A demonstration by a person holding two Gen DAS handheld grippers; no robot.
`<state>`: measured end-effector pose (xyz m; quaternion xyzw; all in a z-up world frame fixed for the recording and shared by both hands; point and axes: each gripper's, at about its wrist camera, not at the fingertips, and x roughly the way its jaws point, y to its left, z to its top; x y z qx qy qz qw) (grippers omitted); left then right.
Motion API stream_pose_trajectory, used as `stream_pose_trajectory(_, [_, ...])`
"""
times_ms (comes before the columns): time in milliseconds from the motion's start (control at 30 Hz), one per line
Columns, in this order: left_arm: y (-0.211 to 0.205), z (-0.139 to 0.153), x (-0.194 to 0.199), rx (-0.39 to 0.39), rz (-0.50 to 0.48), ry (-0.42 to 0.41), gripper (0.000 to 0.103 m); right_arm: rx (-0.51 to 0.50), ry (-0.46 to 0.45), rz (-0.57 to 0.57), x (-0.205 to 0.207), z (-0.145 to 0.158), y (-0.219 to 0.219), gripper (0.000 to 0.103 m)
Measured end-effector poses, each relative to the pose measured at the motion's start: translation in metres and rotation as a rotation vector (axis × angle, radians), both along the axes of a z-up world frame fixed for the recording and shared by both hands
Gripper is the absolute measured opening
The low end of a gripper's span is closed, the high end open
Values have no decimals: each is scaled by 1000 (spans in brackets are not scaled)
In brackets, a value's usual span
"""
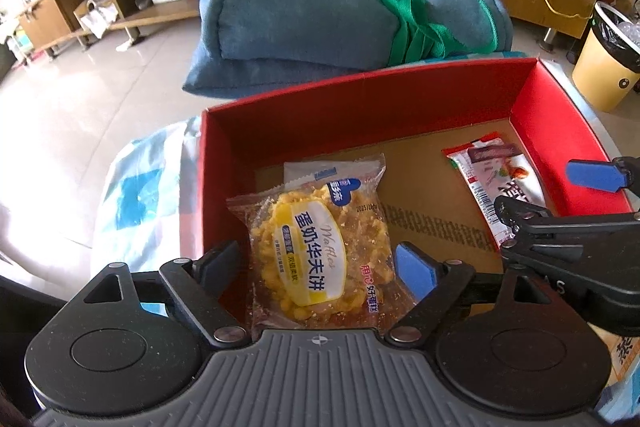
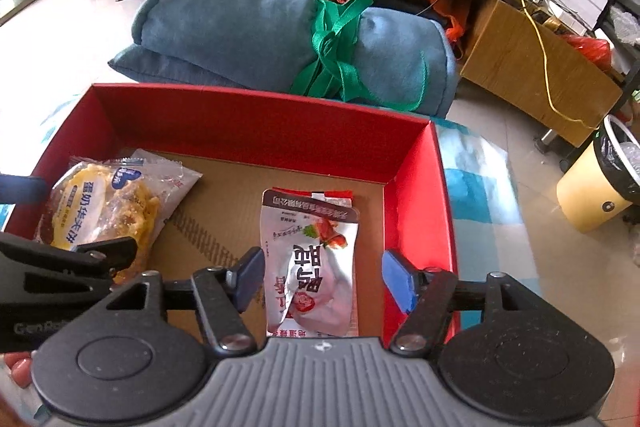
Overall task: Organize snacks
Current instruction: 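Open left tool on the waffle bag while right tool releases the fruit pouch, then withdraw both open tools from the box back over the table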
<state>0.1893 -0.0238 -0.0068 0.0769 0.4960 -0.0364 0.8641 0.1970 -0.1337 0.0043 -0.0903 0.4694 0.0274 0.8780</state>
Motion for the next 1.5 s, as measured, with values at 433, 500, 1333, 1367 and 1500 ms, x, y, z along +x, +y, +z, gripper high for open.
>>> stream_pose_trajectory(433, [2,24,-18,-7,-16,-80,93,22,-41,-6,-17,20,-5,62])
stream_pose_trajectory(500, [3,29,-21,-9,-16,-96,94,28,-53,-5,-22,25,-5,62])
stream_pose_trajectory(1333, [35,43,-88,-37,-30,-130,95,95,-80,50,-103,44,15,63])
stream_pose_trajectory(1367, [36,42,-90,-37,-29,-129,96,98,-77,52,-106,44,16,63])
stream_pose_trajectory(1500, [40,41,-97,-33,-29,-125,96,99,-61,64,-113,40,21,63])
